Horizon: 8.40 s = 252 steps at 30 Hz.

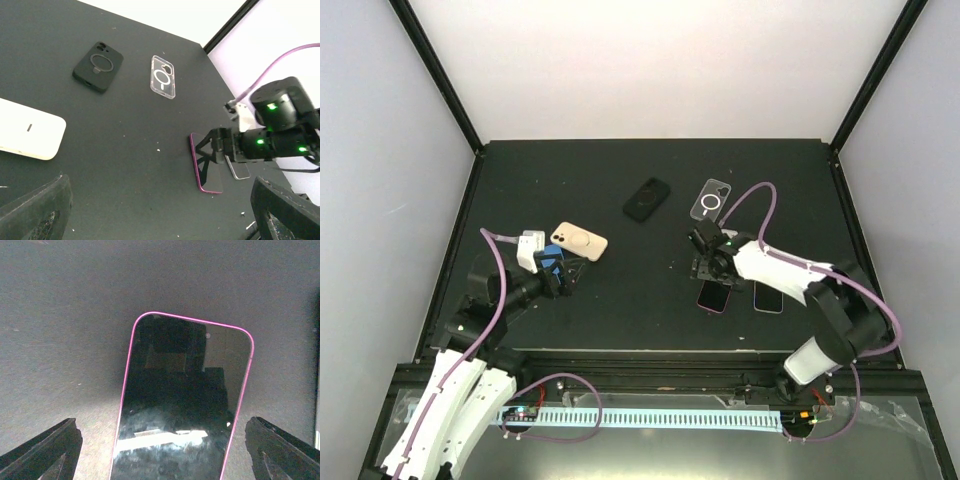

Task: Put the phone into the phone case

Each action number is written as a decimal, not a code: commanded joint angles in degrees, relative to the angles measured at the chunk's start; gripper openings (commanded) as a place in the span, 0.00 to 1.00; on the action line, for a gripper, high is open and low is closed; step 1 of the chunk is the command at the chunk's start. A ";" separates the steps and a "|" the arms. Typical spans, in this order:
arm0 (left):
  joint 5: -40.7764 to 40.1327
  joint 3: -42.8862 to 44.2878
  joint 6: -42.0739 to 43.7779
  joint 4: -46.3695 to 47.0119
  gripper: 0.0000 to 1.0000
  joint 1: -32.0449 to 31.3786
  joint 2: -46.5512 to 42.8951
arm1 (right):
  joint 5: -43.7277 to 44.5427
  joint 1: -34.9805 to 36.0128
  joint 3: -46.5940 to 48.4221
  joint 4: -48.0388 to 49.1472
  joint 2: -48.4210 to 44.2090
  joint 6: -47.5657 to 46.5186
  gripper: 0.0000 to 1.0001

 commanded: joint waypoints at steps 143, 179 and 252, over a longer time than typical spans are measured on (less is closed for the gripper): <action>8.54 -3.01 -1.79 -0.57 0.99 -3.41 12.80 | 0.07 0.87 -5.62 3.37 0.53 3.13 1.00; 6.83 -5.04 -6.14 2.27 0.99 -4.26 12.86 | -3.24 0.23 -2.99 5.46 8.77 -5.06 0.70; 2.33 -8.31 -13.21 -0.80 0.93 -4.35 2.90 | -22.28 18.04 6.59 18.48 13.07 -2.29 0.61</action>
